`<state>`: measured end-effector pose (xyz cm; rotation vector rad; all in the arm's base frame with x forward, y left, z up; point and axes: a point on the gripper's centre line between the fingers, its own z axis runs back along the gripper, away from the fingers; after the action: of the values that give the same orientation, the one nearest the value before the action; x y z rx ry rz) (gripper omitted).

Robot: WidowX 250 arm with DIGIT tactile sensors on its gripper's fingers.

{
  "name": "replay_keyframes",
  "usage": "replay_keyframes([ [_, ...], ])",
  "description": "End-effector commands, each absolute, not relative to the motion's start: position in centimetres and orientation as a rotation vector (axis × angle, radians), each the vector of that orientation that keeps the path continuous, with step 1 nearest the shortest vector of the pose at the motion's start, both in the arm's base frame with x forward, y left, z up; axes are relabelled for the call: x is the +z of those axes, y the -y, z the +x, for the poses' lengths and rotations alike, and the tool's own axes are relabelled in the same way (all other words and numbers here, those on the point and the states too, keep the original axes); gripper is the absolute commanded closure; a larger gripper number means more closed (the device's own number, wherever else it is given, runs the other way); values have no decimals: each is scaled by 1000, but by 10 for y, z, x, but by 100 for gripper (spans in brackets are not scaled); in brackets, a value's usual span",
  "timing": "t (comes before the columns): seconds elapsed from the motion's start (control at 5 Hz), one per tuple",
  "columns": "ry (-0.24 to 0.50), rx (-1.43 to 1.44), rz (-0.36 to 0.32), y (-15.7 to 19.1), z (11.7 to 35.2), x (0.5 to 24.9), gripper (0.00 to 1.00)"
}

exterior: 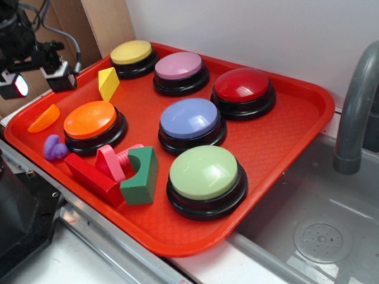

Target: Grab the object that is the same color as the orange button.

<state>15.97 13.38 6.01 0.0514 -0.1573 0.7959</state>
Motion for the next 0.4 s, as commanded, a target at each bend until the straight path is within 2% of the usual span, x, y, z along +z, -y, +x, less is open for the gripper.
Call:
replay_keyframes([
  [0.0, 158, 894, 77, -155, 152, 27, 0],
  [0.2, 161, 917, 49, -153, 154, 18, 0],
])
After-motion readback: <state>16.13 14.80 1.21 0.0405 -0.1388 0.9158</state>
